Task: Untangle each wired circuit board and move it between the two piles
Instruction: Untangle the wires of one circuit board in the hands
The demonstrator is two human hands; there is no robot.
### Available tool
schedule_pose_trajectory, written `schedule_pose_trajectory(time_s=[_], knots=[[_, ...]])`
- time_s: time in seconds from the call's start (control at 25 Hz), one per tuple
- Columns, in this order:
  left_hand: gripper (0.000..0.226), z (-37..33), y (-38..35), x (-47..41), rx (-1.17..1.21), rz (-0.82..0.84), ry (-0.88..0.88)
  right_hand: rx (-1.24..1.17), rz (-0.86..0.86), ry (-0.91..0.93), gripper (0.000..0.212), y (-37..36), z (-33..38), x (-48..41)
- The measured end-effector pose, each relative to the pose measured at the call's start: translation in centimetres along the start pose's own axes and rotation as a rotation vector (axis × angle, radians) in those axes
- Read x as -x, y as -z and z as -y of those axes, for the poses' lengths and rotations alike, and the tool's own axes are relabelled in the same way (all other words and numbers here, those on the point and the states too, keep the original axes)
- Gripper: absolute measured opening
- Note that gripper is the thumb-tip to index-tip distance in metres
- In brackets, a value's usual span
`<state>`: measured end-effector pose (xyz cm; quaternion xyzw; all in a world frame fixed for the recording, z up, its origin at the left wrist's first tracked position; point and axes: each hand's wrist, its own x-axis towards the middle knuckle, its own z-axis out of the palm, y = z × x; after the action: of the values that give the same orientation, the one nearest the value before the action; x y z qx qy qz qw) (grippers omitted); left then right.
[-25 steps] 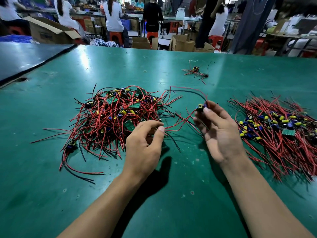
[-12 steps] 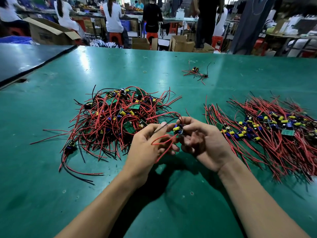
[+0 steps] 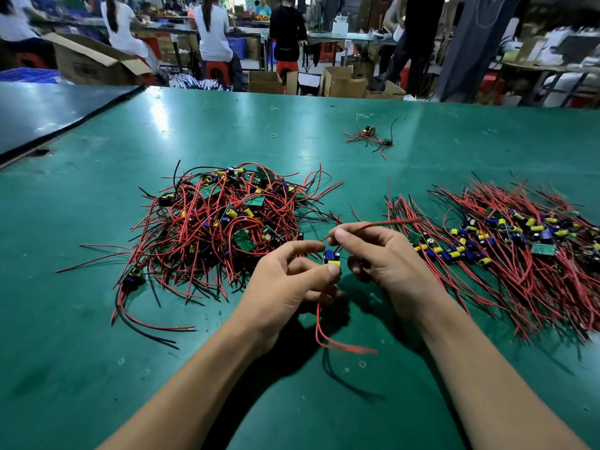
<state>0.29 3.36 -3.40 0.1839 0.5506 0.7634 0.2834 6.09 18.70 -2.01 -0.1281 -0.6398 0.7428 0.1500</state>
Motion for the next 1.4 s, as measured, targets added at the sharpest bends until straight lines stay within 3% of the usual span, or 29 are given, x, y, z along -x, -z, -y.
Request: schedule_pose_trajectory(time_s=[0.12,0.28,0.52,0.6,0.64,0.72,0.88,1.04,1.28,1.4], knots=[[0.032,0.4,-0.3,0.3,-0.117,0.082,-0.001,0.045,-0.149,0.054,0.025,1.0,0.0,-0.5],[0.026,0.4,-0.7,0.7,-0.172,0.146,0.013,0.073,-0.142,0.064,0.031,1.3,-0.2,-0.6],[0.034,-0.2,-1.3,0.6,0.168,0.229,0.175,0.002,-0.135,0.055,0.042,0.3,-0.3,-0.5],[0.021,-0.5,-1.5,0.6,0.177,0.229,0.205,-0.005,-0.134,0.066,0.048,-0.1,-0.3,-0.3],[0.008,-0.6,-1.5,0.6,0.152,0.217,0.219,-0.021,-0.123,0.072,0.044,-0.4,-0.3,-0.2],[0.015,-0.4,-1.4,0.6,0.054,0.182,0.201,-0.051,-0.095,0.059,0.032,-0.9,-0.1,-0.1],[0.022,0.2,-1.3,0.5,-0.288,0.119,-0.040,-0.147,-0.099,-0.128,0.036,-1.3,0.0,-0.1],[0.015,0.6,-1.2,0.5,-0.398,0.128,-0.104,-0.141,-0.066,-0.238,0.036,-1.2,-0.1,-0.2],[0.018,0.9,-1.0,0.2,-0.126,0.024,0.018,0.085,0.155,-0.204,0.042,-0.9,-0.5,0.4],[0.016,0.7,-0.7,0.1,-0.105,0.025,0.057,0.087,0.174,-0.209,0.047,-0.7,-0.8,0.7]])
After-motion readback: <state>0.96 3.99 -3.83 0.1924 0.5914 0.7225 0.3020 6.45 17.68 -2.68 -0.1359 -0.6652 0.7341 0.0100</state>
